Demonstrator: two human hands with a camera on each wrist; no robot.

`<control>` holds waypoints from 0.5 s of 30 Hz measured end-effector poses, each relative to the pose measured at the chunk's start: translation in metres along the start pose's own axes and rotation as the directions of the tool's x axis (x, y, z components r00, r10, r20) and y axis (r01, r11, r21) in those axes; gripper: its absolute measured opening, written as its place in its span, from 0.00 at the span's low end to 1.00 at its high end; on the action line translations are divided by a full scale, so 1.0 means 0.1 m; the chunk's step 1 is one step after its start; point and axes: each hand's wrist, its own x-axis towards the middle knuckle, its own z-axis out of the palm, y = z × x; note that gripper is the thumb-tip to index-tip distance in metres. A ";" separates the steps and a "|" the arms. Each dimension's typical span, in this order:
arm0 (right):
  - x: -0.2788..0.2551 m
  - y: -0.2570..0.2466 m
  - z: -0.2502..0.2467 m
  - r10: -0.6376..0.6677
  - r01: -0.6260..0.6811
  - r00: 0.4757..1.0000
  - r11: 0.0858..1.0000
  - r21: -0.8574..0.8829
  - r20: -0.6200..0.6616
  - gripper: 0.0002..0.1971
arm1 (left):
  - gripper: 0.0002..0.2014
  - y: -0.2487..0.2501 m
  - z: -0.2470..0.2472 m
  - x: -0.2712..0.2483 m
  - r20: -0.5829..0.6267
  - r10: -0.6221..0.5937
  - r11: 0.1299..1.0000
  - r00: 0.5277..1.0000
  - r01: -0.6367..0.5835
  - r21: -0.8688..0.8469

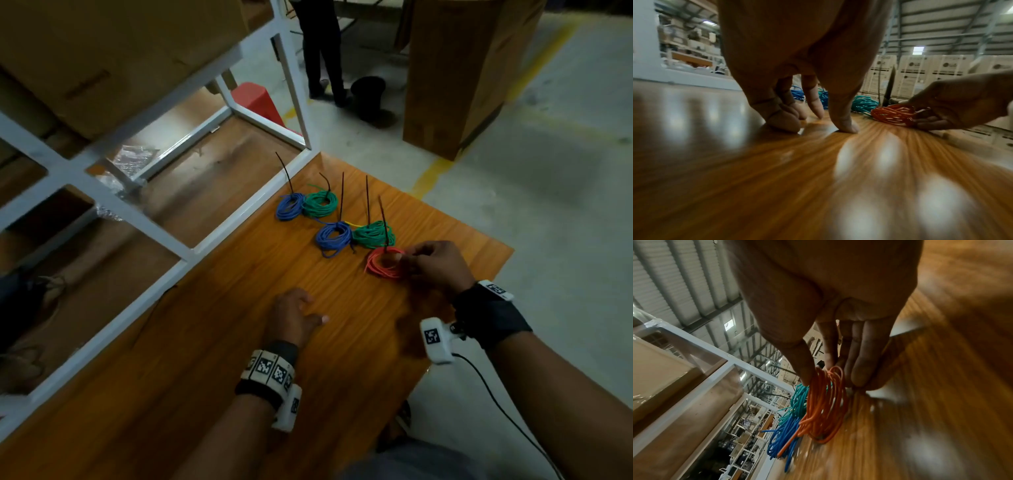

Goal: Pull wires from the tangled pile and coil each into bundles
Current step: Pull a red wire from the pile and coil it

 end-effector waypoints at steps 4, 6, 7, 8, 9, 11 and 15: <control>0.03 0.01 -0.01 -0.022 0.022 1.000 0.997 -0.072 0.002 0.11 | 0.22 0.02 -0.04 0.01 0.003 -0.042 0.999 0.999 0.042 -0.018; 0.01 0.03 -0.01 -0.054 0.053 0.999 0.992 -0.111 -0.008 0.14 | 0.22 0.02 -0.05 0.00 0.001 -0.045 0.999 0.999 0.045 0.010; -0.02 0.04 0.00 -0.077 0.073 0.997 0.987 -0.146 -0.018 0.16 | 0.21 0.02 -0.05 -0.02 0.005 -0.051 0.999 0.999 0.051 0.011; -0.05 0.04 0.01 -0.100 0.091 0.994 0.978 -0.190 -0.040 0.18 | 0.21 0.02 -0.05 -0.03 0.006 -0.058 0.998 0.998 0.058 -0.001; -0.09 0.03 0.02 -0.127 0.107 0.989 0.968 -0.226 -0.076 0.20 | 0.20 0.00 -0.06 -0.05 0.007 -0.065 0.998 0.998 0.065 -0.023; -0.22 -0.01 0.04 -0.187 0.138 0.970 0.949 -0.284 -0.153 0.24 | 0.20 -0.06 -0.09 -0.10 -0.013 -0.078 0.994 0.997 0.077 -0.073; -0.55 -0.16 0.18 -0.305 0.260 0.940 0.930 -0.261 -0.152 0.12 | 0.20 -0.29 -0.21 -0.29 -0.040 -0.119 0.983 0.992 0.112 -0.146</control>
